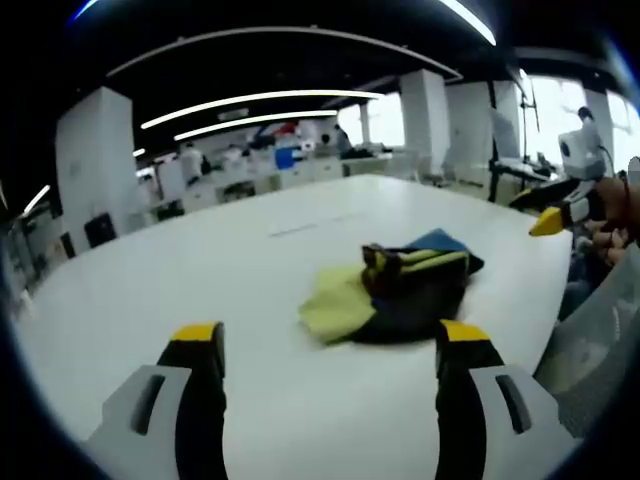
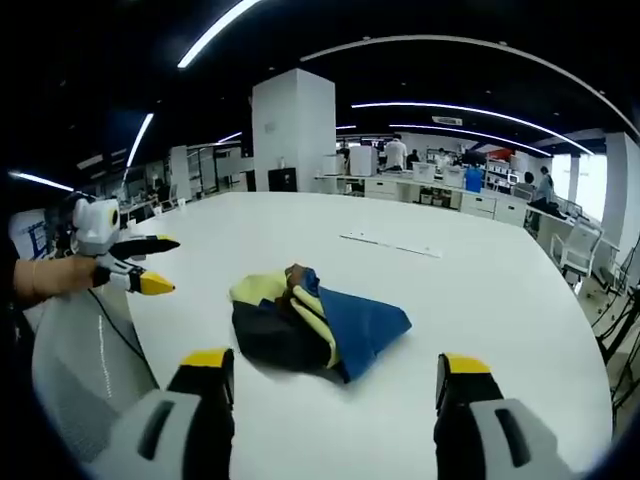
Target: Fold the garment on the visible template until the final outline fits inside the template.
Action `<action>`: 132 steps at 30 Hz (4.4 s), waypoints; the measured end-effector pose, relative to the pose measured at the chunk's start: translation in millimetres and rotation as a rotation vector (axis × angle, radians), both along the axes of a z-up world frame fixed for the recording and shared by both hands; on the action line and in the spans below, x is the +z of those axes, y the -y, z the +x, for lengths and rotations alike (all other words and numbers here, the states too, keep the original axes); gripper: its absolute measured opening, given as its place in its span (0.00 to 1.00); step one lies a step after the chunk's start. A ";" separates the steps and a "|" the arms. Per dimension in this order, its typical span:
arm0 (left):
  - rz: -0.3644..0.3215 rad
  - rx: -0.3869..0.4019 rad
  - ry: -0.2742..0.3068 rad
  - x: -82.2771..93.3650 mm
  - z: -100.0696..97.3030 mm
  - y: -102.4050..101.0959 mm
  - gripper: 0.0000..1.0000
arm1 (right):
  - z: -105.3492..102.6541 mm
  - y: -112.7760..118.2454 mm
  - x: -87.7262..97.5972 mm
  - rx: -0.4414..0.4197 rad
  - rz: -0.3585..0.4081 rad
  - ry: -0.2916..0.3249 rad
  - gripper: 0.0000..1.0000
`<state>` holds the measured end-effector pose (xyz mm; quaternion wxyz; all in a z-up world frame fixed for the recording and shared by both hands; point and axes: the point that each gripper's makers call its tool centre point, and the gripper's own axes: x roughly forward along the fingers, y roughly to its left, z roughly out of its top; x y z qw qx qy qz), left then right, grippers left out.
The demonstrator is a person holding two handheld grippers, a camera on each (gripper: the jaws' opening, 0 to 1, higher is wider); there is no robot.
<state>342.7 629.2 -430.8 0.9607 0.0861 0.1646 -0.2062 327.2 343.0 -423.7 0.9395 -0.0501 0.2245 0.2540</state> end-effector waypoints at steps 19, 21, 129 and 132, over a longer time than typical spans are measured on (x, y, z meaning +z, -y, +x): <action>-0.004 0.002 0.021 5.8 2.1 0.4 0.83 | 6.1 -4.3 3.9 0.026 -0.010 -0.003 0.79; -0.001 0.000 0.020 5.6 2.3 0.7 0.84 | 6.6 -4.8 3.2 0.027 -0.011 -0.006 0.79; -0.196 -0.251 -0.137 -24.6 79.4 116.6 0.48 | 152.1 -88.5 -44.0 0.196 0.033 -0.126 0.00; -0.207 -0.266 -0.134 -25.0 85.1 126.4 0.43 | 152.4 -80.3 -41.3 0.176 0.049 -0.125 0.00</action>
